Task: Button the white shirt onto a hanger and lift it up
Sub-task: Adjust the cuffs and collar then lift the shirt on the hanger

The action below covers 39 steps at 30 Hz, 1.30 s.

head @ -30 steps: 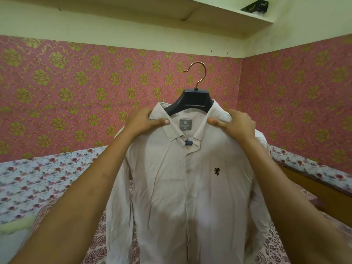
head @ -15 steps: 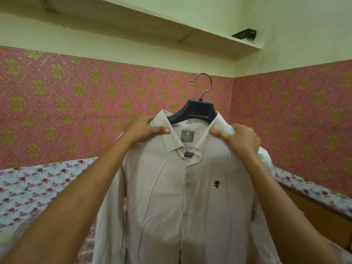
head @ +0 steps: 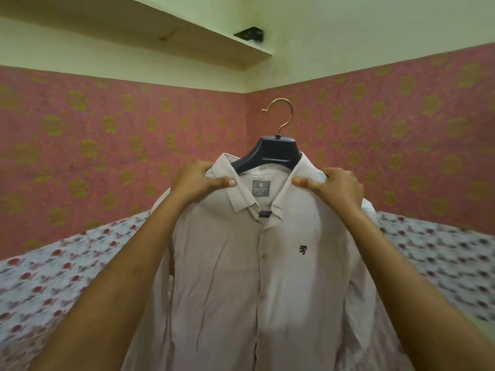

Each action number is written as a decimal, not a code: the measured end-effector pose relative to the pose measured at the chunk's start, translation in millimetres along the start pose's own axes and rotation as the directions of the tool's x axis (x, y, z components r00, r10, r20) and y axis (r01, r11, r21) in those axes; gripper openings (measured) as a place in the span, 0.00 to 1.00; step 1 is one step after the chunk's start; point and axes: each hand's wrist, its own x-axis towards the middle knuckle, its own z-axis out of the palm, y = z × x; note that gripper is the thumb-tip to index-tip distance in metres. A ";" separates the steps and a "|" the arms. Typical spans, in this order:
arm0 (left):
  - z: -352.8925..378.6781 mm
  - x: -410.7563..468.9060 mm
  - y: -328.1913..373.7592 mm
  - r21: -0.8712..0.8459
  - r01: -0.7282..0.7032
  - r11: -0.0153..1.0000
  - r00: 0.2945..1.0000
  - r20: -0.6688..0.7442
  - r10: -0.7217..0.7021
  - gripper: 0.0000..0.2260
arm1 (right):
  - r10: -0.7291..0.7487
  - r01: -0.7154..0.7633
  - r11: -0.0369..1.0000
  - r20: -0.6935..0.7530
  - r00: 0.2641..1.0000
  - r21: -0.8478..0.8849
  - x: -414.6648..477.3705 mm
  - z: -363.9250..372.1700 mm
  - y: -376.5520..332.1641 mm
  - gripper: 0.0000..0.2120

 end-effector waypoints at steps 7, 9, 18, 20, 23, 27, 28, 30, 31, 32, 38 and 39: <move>90.1 19.6 95.0 -0.162 -0.159 0.974 0.977 0.115 0.179 0.27 | 0.160 -0.182 0.976 -0.176 0.971 -0.119 -30.5 -100.0 93.1 0.32; 120.2 20.7 129.6 -0.205 -0.220 0.954 0.957 0.144 0.251 0.29 | 0.206 -0.240 0.960 -0.218 0.954 -0.145 -39.8 -133.0 122.8 0.32; 268.9 -11.3 336.9 -0.394 -0.324 0.860 0.855 0.266 0.444 0.29 | 0.328 -0.452 0.843 -0.387 0.862 -0.291 -99.3 -314.8 271.6 0.31; 306.7 -24.1 391.6 -0.447 -0.336 0.829 0.833 0.270 0.483 0.30 | 0.345 -0.493 0.807 -0.419 0.840 -0.325 -112.5 -362.6 308.7 0.31; 345.8 -37.6 450.9 -0.481 -0.352 0.803 0.802 0.287 0.524 0.28 | 0.352 -0.535 0.775 -0.473 0.808 -0.337 -126.6 -411.0 346.4 0.32; 392.1 -51.7 524.8 -0.552 -0.366 0.749 0.750 0.302 0.589 0.28 | 0.369 -0.590 0.727 -0.525 0.767 -0.351 -141.9 -468.6 387.5 0.31; 403.6 -53.5 541.4 -0.562 -0.365 0.742 0.741 0.307 0.597 0.28 | 0.370 -0.607 0.711 -0.545 0.752 -0.354 -144.5 -481.8 396.3 0.31; 427.5 -56.5 576.6 -0.567 -0.378 0.732 0.732 0.300 0.611 0.29 | 0.374 -0.636 0.687 -0.578 0.725 -0.352 -146.1 -509.0 421.2 0.31; 440.0 -56.9 590.7 -0.575 -0.382 0.723 0.722 0.303 0.622 0.29 | 0.382 -0.650 0.674 -0.587 0.713 -0.351 -146.4 -519.1 434.0 0.31; 457.1 -56.4 608.1 -0.589 -0.376 0.715 0.714 0.308 0.629 0.29 | 0.376 -0.659 0.661 -0.602 0.704 -0.358 -144.8 -530.0 450.1 0.31; 543.0 -40.6 685.5 -0.558 -0.420 0.716 0.684 0.324 0.654 0.24 | 0.377 -0.703 0.618 -0.652 0.658 -0.352 -126.9 -565.9 544.4 0.32; 559.8 -34.2 702.5 -0.563 -0.419 0.712 0.686 0.317 0.655 0.25 | 0.377 -0.709 0.612 -0.660 0.650 -0.350 -118.8 -573.3 564.8 0.32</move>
